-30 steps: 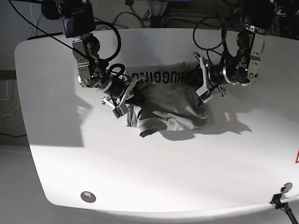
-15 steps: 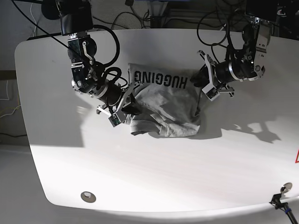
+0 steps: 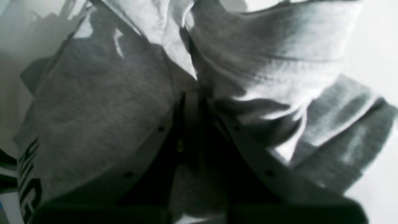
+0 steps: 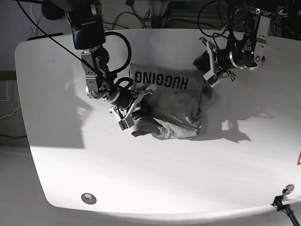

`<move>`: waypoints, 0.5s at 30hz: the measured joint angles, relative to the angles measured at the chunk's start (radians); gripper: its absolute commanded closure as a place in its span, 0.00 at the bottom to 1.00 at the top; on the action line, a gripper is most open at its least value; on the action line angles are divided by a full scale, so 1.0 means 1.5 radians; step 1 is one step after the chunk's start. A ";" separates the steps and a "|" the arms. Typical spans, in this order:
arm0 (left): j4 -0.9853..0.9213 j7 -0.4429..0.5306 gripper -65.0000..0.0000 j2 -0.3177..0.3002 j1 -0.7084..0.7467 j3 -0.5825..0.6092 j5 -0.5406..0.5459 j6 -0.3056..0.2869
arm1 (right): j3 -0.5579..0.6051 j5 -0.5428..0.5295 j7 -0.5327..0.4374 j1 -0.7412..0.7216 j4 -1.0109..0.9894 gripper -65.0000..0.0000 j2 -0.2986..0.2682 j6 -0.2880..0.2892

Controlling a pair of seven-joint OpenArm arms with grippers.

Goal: Fold the T-shirt properly
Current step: 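Tuck the shirt edges under and open both grippers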

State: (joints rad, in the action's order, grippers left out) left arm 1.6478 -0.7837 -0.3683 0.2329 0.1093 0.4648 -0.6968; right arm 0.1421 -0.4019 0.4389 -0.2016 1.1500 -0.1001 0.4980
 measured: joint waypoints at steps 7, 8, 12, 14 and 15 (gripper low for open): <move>0.008 0.010 0.87 0.001 0.014 -0.003 0.009 0.000 | -0.001 0.005 -0.004 -0.005 0.012 0.96 -0.009 -0.006; 0.023 -0.003 0.87 0.001 0.019 -0.003 0.000 0.001 | -0.001 0.007 0.001 0.002 0.034 0.96 -0.009 -0.007; 0.095 -0.008 0.87 0.001 0.024 -0.030 -0.001 0.000 | -0.004 0.007 0.052 0.027 0.158 0.95 -0.010 -0.010; 0.116 -0.006 0.87 0.000 0.021 -0.052 -0.001 0.000 | -0.005 0.005 0.071 0.037 0.219 0.95 -0.009 -0.009; 0.121 -0.007 0.87 -0.001 0.021 -0.062 -0.001 0.000 | -0.005 0.005 0.082 0.045 0.249 0.95 -0.009 -0.011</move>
State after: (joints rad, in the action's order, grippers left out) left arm 1.8290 -0.7940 -0.3691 0.2646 0.0162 0.4629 -0.6964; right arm 0.1345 -0.3943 0.5613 -0.1337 1.5238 -0.1135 0.4812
